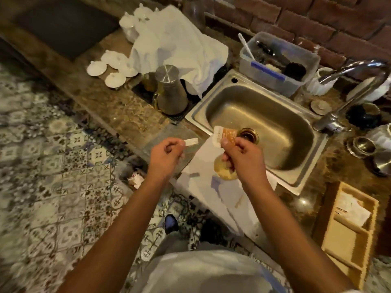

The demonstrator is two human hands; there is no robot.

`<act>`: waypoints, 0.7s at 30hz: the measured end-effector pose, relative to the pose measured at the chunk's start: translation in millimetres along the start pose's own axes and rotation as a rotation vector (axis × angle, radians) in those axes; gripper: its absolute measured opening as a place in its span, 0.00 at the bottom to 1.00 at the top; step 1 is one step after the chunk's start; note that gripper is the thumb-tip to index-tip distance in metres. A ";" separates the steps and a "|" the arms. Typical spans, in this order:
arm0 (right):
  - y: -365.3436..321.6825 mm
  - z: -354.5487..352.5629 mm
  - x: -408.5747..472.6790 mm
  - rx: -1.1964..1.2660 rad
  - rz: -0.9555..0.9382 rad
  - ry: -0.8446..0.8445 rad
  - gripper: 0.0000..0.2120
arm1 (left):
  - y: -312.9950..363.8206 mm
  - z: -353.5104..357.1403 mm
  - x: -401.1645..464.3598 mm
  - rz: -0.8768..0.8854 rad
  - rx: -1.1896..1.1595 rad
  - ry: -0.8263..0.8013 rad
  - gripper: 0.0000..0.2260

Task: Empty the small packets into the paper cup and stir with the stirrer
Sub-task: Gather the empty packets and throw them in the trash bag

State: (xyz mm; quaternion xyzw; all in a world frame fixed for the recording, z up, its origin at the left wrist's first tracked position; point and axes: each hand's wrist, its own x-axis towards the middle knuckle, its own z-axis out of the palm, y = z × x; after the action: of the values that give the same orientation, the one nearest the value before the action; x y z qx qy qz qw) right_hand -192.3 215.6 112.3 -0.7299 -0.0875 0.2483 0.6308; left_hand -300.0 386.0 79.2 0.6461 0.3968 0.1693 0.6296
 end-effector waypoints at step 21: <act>18.2 227.1 -56.6 -0.147 0.002 -0.337 0.12 | -63.1 -257.5 -38.1 -0.072 -0.045 0.352 0.04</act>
State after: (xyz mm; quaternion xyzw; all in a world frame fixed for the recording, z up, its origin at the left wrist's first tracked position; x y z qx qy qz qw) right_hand -351.8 386.5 90.6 -0.7221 -0.2091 0.3606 0.5521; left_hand -527.8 526.4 68.7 0.5778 0.5198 0.2659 0.5703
